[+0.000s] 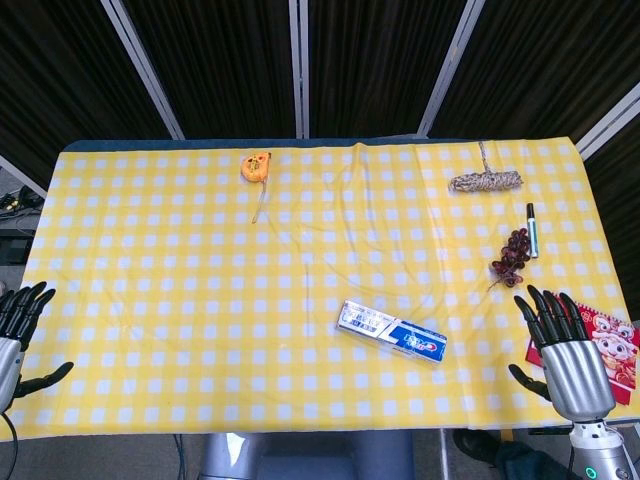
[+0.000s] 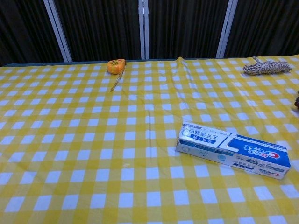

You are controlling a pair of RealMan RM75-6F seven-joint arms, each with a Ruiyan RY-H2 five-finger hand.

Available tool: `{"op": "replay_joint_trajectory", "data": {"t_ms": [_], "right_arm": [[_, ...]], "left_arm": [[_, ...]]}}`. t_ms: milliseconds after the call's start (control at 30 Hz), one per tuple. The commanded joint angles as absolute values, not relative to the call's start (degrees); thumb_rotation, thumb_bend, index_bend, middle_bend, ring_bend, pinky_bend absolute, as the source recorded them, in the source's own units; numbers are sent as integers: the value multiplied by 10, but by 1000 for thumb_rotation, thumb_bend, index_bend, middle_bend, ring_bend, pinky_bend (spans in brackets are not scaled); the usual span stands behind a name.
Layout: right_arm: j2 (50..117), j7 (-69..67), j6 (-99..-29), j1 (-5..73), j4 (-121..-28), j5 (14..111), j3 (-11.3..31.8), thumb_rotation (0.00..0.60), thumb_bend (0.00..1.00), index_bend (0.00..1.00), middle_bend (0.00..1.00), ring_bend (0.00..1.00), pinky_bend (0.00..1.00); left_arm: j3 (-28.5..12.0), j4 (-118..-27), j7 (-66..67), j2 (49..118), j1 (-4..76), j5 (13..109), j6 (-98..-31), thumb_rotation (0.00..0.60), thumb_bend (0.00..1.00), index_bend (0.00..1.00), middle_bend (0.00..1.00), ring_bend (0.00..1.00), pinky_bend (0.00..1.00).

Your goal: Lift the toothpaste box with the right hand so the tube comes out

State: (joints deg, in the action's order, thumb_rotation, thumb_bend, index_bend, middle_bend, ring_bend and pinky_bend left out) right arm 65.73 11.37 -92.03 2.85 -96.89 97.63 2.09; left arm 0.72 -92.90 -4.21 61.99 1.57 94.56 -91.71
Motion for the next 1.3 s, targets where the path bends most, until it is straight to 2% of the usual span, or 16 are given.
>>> {"op": "replay_joint_trajectory", "data": {"t_ms": [33,167,333,400,533,733,933,1067,1300], "right_arm": [[659,115,-919,29,-967,975,21,600,0,13,0,0,0],[661,111,-903,35,-968,971,19,600,0,12,0,0,0],[664,110,-838,72,-967,969,20,600,0,0,0,0,1],[661,99,-797,96,-975,969,19,600,0,0,0,0,39],[655,58,-686,162,-1003,960,20,600,0,0,13,13,180],[718,94,-595,215,-984,905,39,600,0,36,94,94,245],[786,156,-551,243,-955,829,60,600,0,62,116,120,300],[821,182,-548,253,-936,793,71,600,0,85,122,141,348],[862,209,-556,262,-908,765,75,600,0,114,156,169,366]], "left_arm": [[8,-931,-45,618,16,946,-916,600,0,0,0,0,0],[7,-932,-47,615,14,943,-920,600,0,0,0,0,0],[4,-936,-44,614,16,936,-915,600,0,0,0,0,0],[3,-936,-39,616,18,934,-910,600,0,0,0,0,0],[-1,-935,-26,622,26,919,-890,600,0,0,0,0,0],[-7,-934,-14,627,33,899,-873,600,0,0,0,0,0],[-10,-930,-13,627,36,885,-862,600,0,0,0,0,0],[-12,-928,-17,626,36,879,-861,600,0,0,0,0,0],[-11,-929,-16,625,36,880,-861,600,0,0,0,0,0]]}}
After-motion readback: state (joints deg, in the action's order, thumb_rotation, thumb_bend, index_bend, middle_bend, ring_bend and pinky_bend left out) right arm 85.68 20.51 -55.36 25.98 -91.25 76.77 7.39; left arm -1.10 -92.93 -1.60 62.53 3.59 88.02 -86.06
